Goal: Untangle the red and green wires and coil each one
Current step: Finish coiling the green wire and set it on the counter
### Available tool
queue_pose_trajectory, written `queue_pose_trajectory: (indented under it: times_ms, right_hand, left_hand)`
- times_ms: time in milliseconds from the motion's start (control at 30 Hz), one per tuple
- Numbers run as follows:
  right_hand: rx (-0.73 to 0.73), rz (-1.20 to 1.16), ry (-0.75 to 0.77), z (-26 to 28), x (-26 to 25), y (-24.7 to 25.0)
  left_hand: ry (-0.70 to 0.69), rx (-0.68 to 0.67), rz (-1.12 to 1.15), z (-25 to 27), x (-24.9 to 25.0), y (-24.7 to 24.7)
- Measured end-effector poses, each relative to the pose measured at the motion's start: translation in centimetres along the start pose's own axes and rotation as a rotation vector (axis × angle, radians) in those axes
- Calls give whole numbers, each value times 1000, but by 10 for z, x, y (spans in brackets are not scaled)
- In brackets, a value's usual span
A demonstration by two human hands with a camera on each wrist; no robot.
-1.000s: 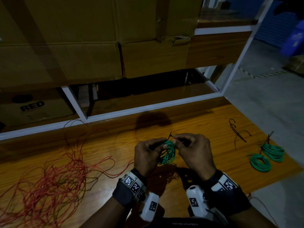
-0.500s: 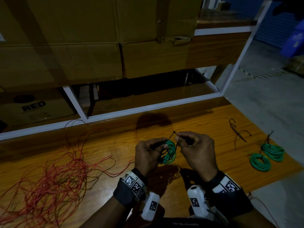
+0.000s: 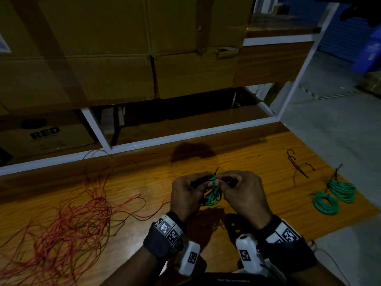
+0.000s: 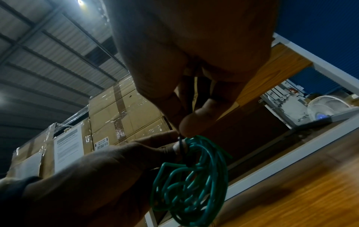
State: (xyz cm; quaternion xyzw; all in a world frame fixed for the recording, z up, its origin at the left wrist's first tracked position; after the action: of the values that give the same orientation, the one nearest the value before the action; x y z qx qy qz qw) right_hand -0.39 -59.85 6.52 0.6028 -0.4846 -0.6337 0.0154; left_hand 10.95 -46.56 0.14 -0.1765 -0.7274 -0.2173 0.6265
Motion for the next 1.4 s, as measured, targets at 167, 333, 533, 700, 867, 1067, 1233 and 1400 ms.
queue_pose_trajectory:
  times_ms: [167,333,533,700,867,1067,1233,1400]
  right_hand:
    - [-170,17,11,-2,-3,-8]
    - [-159,22,65,-11,4,2]
    - [-190,79,124,-21,-1,1]
    - [-85,84,186,-20,-14,17]
    - [-10,-56,190,-31,-37,39]
    - [-96,-172,128,-33,-39,29]
    - [-118,-187,68,-35,-37,23]
    - [10,-255,13,-40,-25,42]
  left_hand:
    - [-17,-80,-8,2,-2,-4]
    - [-23,-120,-35,5,-2,-9]
    - [-41,-193,16,7,7,-18]
    - [-34,-255,-15,4,13,-20]
    - [-71,-356,-165,10,9,-38]
    - [-124,-367,-193,10,10,-49]
    - [-166,-299,-236,11,8,-56]
    - [-221,-122,-316,1,1,-39]
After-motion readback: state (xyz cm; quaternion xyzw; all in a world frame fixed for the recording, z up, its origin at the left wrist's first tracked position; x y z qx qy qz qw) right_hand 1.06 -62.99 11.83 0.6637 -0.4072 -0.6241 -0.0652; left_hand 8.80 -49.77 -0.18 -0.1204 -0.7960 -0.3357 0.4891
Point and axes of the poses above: each hand's wrist, its own z-axis away from the middle knuckle, its own y-axis out of the back of the hand, x = y × z, the point moved 9 cm from there along -z, towards the middle knuckle, and after that the axes turned 1 degree about z, right-handed, at the moved point
